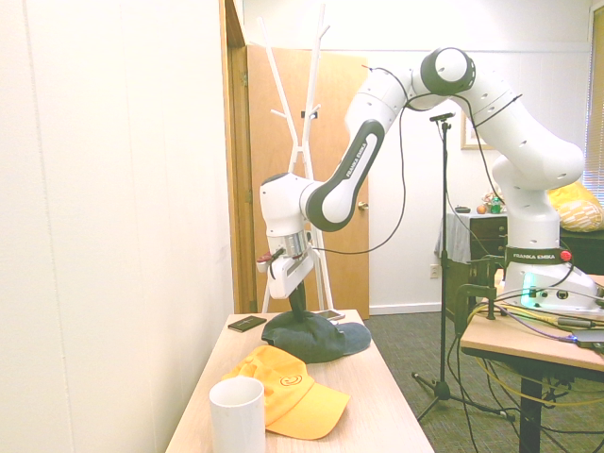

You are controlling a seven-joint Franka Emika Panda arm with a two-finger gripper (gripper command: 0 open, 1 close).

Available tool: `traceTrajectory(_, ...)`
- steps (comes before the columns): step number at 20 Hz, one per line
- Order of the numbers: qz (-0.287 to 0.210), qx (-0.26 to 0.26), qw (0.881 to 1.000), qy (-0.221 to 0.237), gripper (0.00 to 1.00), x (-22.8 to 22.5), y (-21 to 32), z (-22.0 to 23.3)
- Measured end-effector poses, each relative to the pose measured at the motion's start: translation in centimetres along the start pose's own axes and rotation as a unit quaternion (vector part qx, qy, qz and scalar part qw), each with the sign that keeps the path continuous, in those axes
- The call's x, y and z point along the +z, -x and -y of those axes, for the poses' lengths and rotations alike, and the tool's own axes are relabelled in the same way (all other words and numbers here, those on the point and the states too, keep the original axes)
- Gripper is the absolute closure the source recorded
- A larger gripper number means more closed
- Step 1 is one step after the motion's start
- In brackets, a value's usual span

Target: Hang the cap

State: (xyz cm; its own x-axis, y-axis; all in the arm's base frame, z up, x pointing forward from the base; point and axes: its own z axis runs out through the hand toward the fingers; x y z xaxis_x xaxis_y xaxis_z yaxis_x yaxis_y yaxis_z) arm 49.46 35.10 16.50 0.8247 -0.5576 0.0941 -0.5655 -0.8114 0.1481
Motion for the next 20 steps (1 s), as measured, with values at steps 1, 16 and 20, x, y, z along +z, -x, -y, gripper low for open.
traceTrajectory(1, 0.0, 0.001, 1.0, -0.001, 1.0, -0.1, -0.1, 0.0)
traceTrajectory(16, -0.263, -0.092, 0.949, 0.149, 1.0, -17.4, -2.7, -6.6)
traceTrajectory(20, -0.343, -0.07, 0.916, 0.198, 1.0, -22.5, -7.7, -10.4)
